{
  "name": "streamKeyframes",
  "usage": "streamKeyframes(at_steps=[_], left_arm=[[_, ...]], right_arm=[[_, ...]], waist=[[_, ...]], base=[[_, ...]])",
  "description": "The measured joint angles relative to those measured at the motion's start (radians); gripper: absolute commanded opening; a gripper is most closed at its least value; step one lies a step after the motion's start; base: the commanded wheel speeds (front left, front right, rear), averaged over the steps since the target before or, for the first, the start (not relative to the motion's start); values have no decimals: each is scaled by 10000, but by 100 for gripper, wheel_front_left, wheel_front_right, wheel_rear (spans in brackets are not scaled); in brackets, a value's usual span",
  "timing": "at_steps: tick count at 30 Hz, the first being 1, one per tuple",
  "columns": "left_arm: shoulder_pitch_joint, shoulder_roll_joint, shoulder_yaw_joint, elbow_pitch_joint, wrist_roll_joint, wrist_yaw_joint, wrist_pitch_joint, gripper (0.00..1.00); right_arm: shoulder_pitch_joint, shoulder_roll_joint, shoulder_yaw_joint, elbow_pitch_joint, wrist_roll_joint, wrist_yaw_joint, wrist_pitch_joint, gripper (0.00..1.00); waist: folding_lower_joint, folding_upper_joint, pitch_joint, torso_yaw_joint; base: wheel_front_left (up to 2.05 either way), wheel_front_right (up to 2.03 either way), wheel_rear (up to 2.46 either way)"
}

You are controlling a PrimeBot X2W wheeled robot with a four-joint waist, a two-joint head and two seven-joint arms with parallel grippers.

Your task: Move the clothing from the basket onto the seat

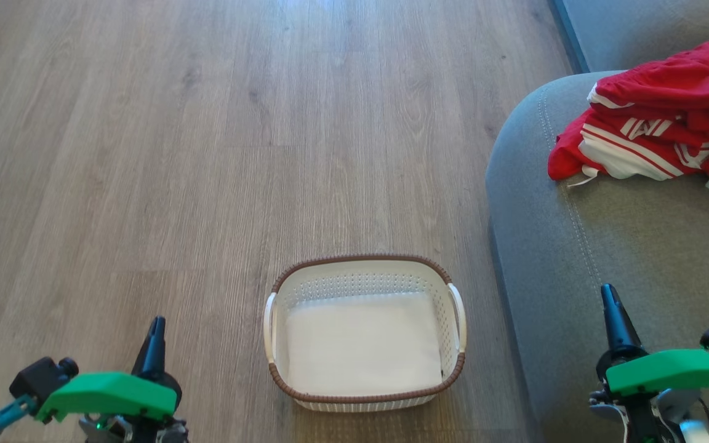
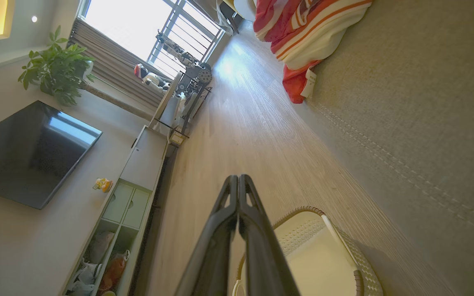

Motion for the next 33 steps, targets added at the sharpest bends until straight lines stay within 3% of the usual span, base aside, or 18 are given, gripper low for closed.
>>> streamKeyframes(at_steps=[33], left_arm=[[-570, -211, 646, -157, -3434, -360, 943, 0]], right_arm=[[-579, -142, -48, 297, 4042, -2, 717, 0]], waist=[[0, 0, 102, -227]], base=[[0, 0, 0]])
